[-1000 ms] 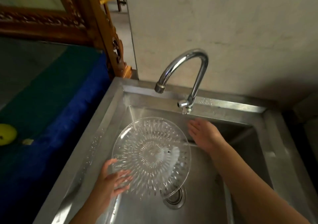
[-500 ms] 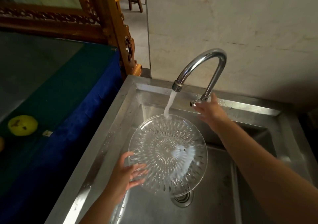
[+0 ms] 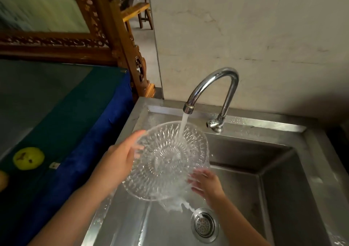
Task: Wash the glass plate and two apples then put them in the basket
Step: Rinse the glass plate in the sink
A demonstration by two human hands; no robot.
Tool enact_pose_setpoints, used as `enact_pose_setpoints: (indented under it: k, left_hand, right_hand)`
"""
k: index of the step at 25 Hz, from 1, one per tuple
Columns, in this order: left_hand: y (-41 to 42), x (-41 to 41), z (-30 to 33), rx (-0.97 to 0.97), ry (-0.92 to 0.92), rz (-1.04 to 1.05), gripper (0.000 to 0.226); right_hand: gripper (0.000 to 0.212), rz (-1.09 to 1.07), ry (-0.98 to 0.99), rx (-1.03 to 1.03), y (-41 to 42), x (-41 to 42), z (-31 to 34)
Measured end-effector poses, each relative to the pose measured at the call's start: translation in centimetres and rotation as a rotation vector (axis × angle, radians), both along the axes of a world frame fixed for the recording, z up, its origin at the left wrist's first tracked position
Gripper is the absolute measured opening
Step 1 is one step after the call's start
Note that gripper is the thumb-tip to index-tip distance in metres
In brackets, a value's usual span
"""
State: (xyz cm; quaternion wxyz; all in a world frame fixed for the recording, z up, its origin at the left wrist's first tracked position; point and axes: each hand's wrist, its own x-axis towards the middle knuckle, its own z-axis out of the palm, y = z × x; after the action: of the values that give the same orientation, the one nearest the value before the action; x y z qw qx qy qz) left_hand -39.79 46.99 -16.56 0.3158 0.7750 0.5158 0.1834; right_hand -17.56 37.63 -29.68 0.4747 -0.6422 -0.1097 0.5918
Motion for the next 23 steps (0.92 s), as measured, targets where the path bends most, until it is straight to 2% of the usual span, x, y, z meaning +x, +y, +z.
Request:
enact_pose_setpoints:
  k: [1,3,5,8,10,14,18,22,23]
  left_hand:
    - [0.4,-0.2,0.5,0.054,-0.021,0.001,0.052]
    - [0.7,-0.5,0.0,0.000,-0.198,0.069,0.046]
    - [-0.3,-0.4,-2.0,-0.204,-0.474,0.189,0.035]
    - [-3.1,1.3,-6.0,-0.564,-0.800,0.371,0.060]
    - [-4.9,3.3,-8.0,-0.718,-0.891,0.411,0.064]
    - [-7.6,4.9,-9.0,-0.926,-0.931,0.388,0.047]
    - [-7.1,0.7,-5.9,-0.869,-0.709,0.355,0.034]
    - [-4.8,-2.8,-2.4,-0.795,-0.579,0.238,0.045]
    - [-4.5,-2.9,-2.3,-0.770,-0.566,0.216,0.049]
  right_hand:
    - [0.016,-0.036,-0.029,0.052,0.5,-0.3,0.8]
    - [0.015,-0.134,-0.093,0.200,1.1,0.6,3.2]
    - [0.010,-0.156,-0.204,0.342,1.0,2.8,6.0]
    - [0.015,0.013,-0.502,0.422,0.8,6.1,10.3]
    - [0.019,0.092,-0.651,0.430,1.3,7.2,12.9]
    - [0.019,0.167,-0.756,0.382,2.9,9.1,14.6]
    - [0.011,0.275,-0.597,0.102,2.1,9.6,10.6]
    - [0.009,0.158,-0.089,-0.025,-0.5,4.8,5.3]
    - [0.010,0.113,-0.026,-0.033,-0.5,4.0,4.7]
